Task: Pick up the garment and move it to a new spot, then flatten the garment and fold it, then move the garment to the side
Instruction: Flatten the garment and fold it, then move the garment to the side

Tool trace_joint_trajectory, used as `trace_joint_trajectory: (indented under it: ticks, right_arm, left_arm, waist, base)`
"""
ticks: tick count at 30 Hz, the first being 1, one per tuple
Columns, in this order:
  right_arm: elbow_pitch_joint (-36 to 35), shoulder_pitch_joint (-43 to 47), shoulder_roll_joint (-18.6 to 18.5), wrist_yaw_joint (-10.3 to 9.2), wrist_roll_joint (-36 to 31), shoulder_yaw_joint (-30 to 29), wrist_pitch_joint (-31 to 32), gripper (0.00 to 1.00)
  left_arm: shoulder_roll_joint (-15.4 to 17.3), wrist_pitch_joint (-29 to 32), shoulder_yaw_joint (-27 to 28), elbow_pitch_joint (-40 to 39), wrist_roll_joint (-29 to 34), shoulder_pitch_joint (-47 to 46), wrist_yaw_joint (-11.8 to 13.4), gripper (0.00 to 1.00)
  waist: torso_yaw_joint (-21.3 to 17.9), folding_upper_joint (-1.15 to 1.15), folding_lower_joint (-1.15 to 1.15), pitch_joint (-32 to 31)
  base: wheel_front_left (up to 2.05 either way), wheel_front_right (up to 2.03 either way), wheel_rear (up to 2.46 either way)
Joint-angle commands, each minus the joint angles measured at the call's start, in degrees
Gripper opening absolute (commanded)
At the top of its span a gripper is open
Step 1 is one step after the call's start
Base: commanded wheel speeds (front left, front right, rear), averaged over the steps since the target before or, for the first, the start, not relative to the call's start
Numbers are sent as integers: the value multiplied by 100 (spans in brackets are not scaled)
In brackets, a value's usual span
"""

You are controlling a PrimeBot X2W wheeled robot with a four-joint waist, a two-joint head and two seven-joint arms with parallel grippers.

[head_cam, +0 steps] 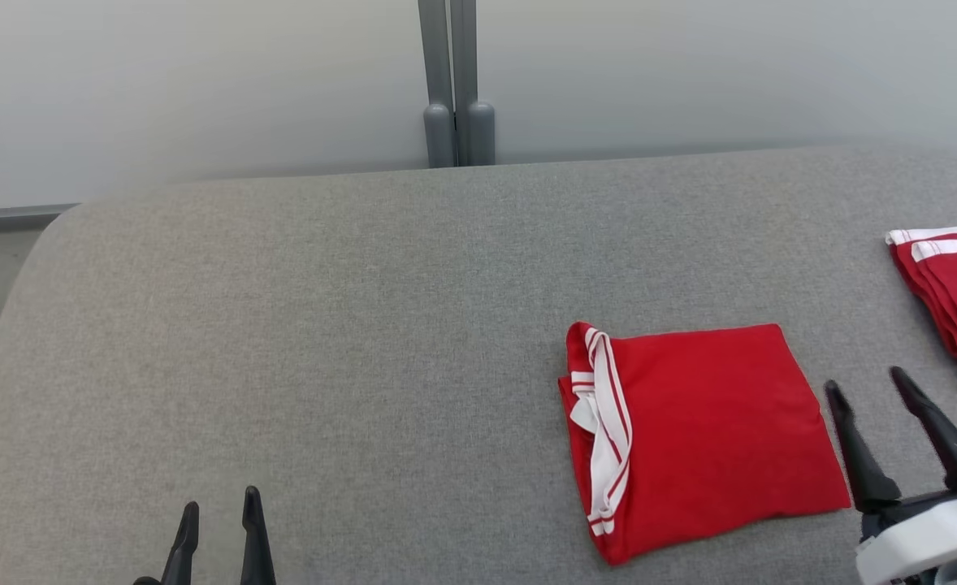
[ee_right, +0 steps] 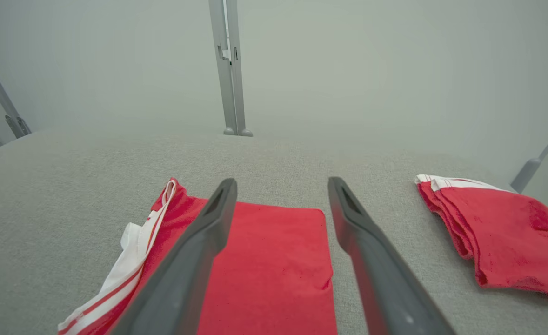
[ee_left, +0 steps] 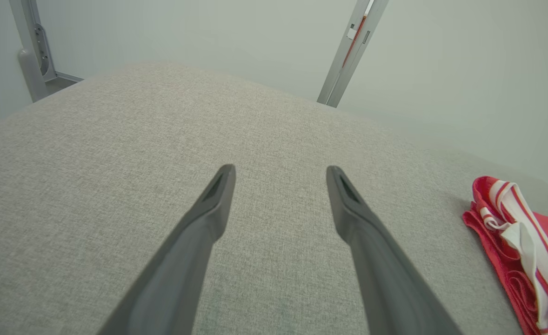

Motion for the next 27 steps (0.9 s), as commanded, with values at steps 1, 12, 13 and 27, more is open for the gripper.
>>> trace_joint_trajectory:
  ticks: [1,12,13,27]
  right_arm:
    - [343,100,31,2,-244,-140,-517,100]
    - [1294,302,717,1,-1011,-961,-1181,100]
    - [1251,298,758,2,-1027,-973,-1182,100]
    - [996,189,794,1,-1114,-977,-1183,100]
  left_arm:
    - [11,-27,75,-49,88,31,-32,100]
    - [13,-28,342,-276,306,145,-92,100]
    - [11,-27,351,-294,309,155,-91,100]
    - [11,-27,466,-325,362,179,-66,100]
  waist:
    - [-47,0,0,-162]
    - [-3,0,0,-344]
    - [-4,0,0,-351]
    - [17,0,0,-422]
  base:
    - [0,0,0]
    - [0,0,0]
    - [0,0,0]
    - [0,0,0]
